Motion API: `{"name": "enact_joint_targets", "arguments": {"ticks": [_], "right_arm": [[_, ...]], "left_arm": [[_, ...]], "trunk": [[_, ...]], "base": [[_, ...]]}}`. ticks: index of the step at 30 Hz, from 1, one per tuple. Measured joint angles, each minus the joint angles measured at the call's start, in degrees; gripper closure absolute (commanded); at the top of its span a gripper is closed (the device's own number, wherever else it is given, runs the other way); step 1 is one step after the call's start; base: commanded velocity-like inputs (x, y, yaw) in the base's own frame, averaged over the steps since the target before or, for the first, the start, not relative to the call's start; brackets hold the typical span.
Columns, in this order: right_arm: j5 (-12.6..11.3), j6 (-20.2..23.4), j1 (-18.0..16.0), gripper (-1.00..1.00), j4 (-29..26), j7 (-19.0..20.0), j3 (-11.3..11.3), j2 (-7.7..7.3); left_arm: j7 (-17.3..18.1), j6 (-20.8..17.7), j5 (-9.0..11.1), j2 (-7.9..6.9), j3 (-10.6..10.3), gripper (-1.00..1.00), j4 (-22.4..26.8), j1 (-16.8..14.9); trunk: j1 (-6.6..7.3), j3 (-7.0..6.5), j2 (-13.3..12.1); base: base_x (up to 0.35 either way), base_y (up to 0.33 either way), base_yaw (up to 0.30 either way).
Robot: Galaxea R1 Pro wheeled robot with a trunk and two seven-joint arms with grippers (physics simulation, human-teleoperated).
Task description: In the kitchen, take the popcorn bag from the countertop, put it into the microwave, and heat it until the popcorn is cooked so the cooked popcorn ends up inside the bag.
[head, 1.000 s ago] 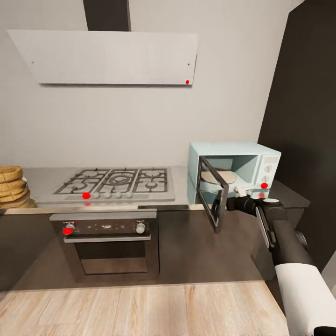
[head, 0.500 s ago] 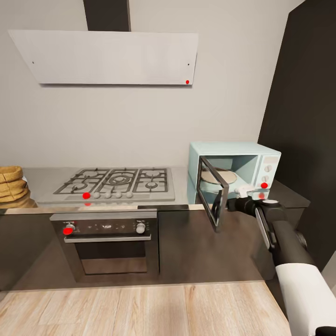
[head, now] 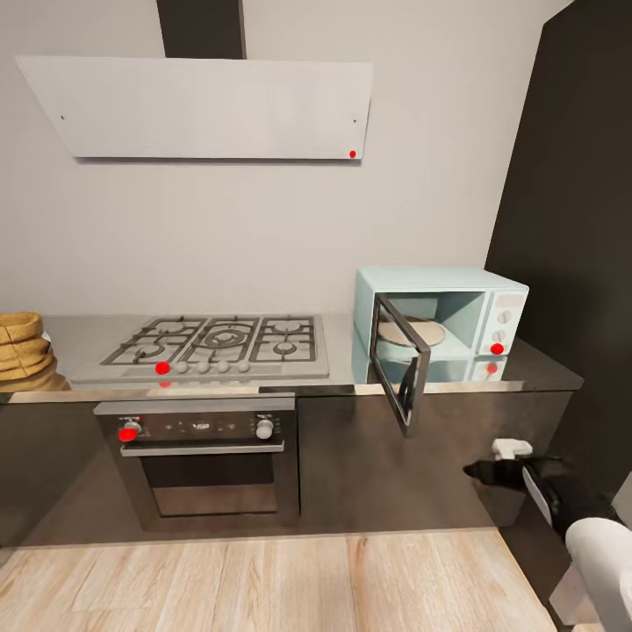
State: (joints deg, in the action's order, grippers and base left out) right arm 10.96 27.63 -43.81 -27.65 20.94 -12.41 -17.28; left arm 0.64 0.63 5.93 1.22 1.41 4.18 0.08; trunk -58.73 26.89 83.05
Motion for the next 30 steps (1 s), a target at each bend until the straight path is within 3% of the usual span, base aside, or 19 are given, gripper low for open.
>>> {"name": "enact_joint_targets", "arguments": {"ticks": [3, 6, 8, 10, 12, 14, 16, 22, 25, 30], "right_arm": [[0.1, -10.4, 0.0, -1.0, 16.7, -1.9, 0.5, -0.27], [1.1, -21.2, 1.1, -1.0, 27.8, -5.9, 0.7, 0.24], [2.6, -23.6, 5.5, -1.0, 28.8, -7.0, 0.7, 0.69], [4.0, -27.6, 15.5, -1.0, 29.2, -8.0, 0.7, 3.07], [4.3, -30.3, 18.4, -1.0, 29.3, -9.0, 0.7, 4.69], [5.2, -33.0, 23.4, -1.0, 29.3, -10.3, 0.7, 6.75], [5.4, -35.0, 27.0, -1.0, 29.3, -10.5, 0.7, 7.58], [5.5, -35.1, 28.5, -1.0, 29.4, -11.2, 0.6, 8.25], [5.5, -34.8, 28.5, -1.0, 29.4, -11.7, 0.6, 9.8], [5.5, -34.8, 28.5, -1.0, 29.4, -14.5, 0.6, 10.41]], "left_arm": [[0.0, 0.0, 0.0, 0.0, 0.0, -1.0, 0.0, 0.0], [0.0, 0.0, 0.0, 0.0, 0.0, -1.0, 0.0, 0.0], [0.0, 0.0, 0.0, 0.0, 0.0, -1.0, 0.0, 0.0], [0.0, 0.0, 0.0, -0.04, 0.1, -1.0, 0.0, 0.0], [0.0, 0.0, 0.0, -0.03, 0.1, -1.0, -0.1, 0.0], [-0.1, 0.0, 0.1, -0.01, 0.1, -1.0, -0.1, 0.0], [-0.1, 0.0, 0.1, 0.07, 0.1, -1.0, -0.1, 0.0], [-0.2, 0.0, 0.2, -0.01, 0.2, -1.0, -0.1, 0.0], [-0.2, 0.0, 1.8, -0.01, 0.1, -1.0, -0.1, 0.0], [-0.2, 0.0, 3.3, 0.0, 0.0, -1.0, -0.1, 0.0]], "trunk": [[0.0, 0.01, 0.0], [0.0, 0.01, 0.0], [0.0, 0.01, 0.0], [0.0, 0.01, 0.0], [0.0, 0.01, 0.0], [0.0, 0.01, 0.0], [0.0, 0.01, 0.0], [0.0, 0.0, 0.0], [0.0, 0.0, 0.0], [0.0, 0.0, 0.0]], "base": [[0.0, 0.0, 0.0], [0.0, 0.0, 0.0], [0.0, 0.0, 0.0], [0.0, 0.0, 0.0], [0.0, 0.0, 0.0], [0.0, 0.0, 0.0], [0.0, 0.0, 0.0], [0.0, 0.0, 0.0], [0.0, 0.0, 0.139], [0.0, 0.0, 0.253]]}}
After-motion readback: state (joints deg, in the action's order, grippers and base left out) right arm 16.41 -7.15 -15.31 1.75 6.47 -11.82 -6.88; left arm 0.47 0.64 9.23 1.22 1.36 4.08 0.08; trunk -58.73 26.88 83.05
